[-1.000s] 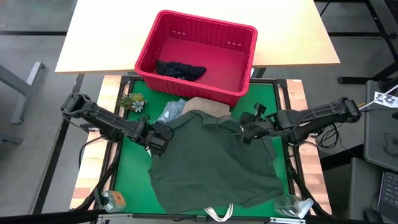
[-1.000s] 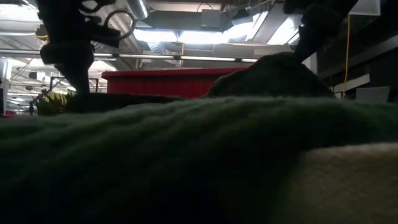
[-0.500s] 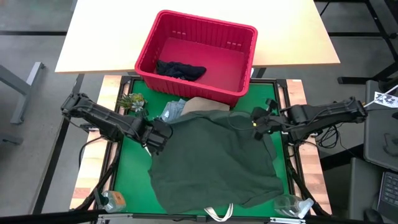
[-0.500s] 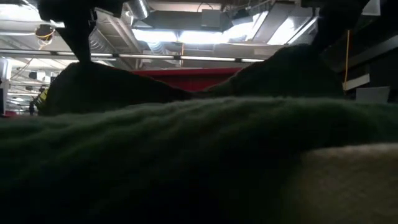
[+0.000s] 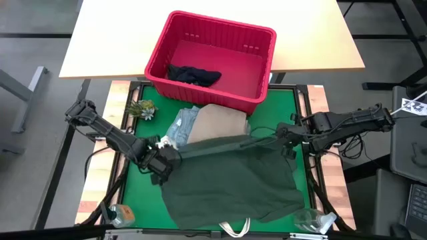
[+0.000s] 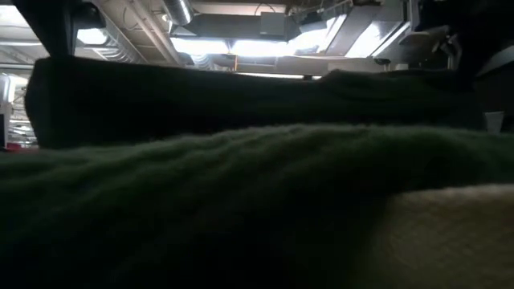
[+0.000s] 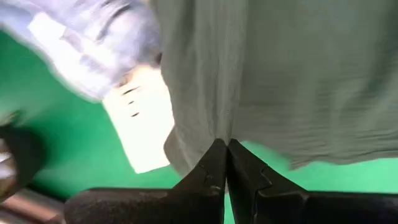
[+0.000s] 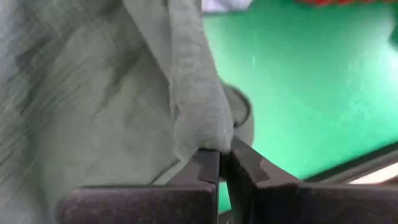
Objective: Fold Laundry from Bin
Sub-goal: Fold the green shirt
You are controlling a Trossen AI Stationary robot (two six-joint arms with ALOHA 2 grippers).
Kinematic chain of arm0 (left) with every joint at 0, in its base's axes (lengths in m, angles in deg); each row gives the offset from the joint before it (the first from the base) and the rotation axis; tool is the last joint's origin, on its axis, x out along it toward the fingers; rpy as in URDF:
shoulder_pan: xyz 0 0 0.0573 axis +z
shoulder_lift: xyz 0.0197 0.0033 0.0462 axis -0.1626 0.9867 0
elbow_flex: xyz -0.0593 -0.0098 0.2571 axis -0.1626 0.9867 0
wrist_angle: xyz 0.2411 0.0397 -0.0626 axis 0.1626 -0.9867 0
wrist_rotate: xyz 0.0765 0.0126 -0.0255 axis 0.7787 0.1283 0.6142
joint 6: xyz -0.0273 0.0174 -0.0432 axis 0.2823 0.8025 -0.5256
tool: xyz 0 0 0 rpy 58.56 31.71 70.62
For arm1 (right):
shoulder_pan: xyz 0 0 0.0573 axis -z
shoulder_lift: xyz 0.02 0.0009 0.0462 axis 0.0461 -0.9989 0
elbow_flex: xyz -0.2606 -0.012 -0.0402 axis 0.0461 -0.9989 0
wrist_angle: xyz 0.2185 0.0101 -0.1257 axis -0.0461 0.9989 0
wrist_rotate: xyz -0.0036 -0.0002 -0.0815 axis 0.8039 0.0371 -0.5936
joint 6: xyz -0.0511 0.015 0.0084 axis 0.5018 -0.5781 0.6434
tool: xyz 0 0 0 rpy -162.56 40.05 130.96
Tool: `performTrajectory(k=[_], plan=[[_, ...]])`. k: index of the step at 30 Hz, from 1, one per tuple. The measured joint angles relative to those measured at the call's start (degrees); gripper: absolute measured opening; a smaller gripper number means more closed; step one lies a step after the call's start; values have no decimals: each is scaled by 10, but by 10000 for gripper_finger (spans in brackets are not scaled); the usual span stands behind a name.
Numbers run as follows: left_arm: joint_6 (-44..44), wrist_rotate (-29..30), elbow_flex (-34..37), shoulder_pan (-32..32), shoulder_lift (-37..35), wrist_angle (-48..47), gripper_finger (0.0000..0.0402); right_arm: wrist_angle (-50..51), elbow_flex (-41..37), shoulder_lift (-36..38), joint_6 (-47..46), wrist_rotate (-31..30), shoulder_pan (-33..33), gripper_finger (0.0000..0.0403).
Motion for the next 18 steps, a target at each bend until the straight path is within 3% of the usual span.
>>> performTrajectory(k=[8, 18], plan=[[-35, -14, 0, -43, 2, 95, 0, 15, 0, 0, -3, 117, 0, 12], [-74, -12, 0, -86, 15, 136, 0, 14, -1, -18, -3, 143, 0, 12]])
